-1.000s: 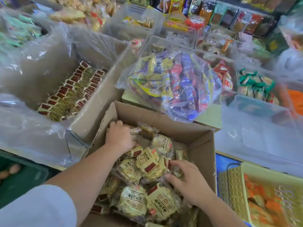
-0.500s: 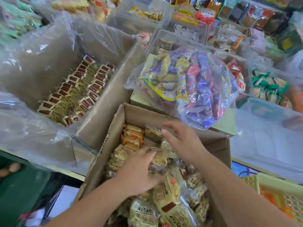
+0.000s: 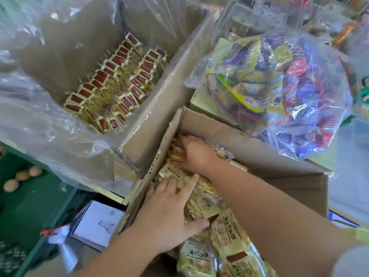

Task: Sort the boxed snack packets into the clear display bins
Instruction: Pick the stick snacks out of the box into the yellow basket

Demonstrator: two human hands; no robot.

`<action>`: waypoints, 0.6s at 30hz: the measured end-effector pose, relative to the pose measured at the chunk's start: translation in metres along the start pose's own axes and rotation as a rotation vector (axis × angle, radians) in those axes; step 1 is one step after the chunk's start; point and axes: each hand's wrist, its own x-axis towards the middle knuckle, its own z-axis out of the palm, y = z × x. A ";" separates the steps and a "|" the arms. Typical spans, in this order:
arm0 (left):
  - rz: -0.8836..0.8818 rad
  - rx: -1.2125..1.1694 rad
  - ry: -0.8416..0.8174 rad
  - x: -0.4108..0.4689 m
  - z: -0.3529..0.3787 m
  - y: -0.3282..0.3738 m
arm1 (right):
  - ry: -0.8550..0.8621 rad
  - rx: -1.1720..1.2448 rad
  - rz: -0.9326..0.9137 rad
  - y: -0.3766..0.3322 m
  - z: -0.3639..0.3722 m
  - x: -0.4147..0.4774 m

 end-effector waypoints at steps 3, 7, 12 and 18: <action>-0.052 0.006 0.027 0.002 0.000 -0.001 | -0.005 -0.067 -0.001 0.004 0.005 -0.001; -0.056 0.026 0.018 0.000 -0.001 -0.001 | 0.015 -0.190 -0.018 0.009 0.009 -0.007; -0.069 -0.003 -0.041 -0.003 0.001 -0.003 | -0.028 -0.215 -0.070 0.007 0.016 -0.006; -0.068 -0.008 0.000 0.001 0.004 -0.008 | -0.077 -0.223 -0.067 0.007 0.017 0.003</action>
